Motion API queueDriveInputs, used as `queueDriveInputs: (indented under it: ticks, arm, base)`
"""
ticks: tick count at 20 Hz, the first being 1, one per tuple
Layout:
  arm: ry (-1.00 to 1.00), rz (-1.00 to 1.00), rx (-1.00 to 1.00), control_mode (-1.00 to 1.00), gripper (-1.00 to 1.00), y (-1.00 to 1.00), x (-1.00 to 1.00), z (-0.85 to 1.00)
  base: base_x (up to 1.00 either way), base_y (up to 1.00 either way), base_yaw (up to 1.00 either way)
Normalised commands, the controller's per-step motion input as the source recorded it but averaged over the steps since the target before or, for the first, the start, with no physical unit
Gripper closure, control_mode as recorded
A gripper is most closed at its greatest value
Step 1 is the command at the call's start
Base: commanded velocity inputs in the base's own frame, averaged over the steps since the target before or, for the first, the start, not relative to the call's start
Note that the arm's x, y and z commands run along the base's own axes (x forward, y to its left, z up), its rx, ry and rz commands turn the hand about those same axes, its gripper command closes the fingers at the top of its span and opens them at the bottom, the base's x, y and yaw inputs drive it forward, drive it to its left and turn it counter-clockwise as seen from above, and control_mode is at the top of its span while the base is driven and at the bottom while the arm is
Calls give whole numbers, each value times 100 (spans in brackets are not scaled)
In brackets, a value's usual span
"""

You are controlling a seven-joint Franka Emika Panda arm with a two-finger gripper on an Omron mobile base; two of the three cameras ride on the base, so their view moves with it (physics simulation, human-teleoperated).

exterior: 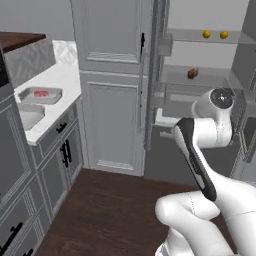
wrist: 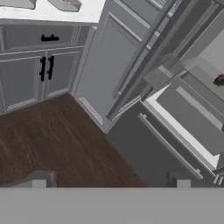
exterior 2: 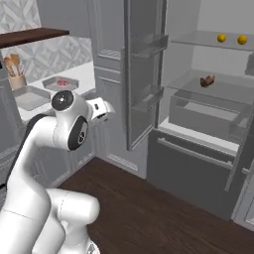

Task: Place one lemon and one steak in each tupperware on the nearby counter, to pack two identical lunches.

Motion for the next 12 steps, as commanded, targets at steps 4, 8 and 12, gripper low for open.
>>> queueDriveInputs:
  ticks: [4, 8, 12]
  arm:
    - [0, 0, 0, 100, -100, 0, 0, 0]
    - [0, 0, 0, 100, -100, 0, 0, 0]
    - [0, 0, 0, 100, -100, 0, 0, 0]
  base:
    - [62, -25, -25]
    - [65, -26, -35]
    - [73, -7, -40]
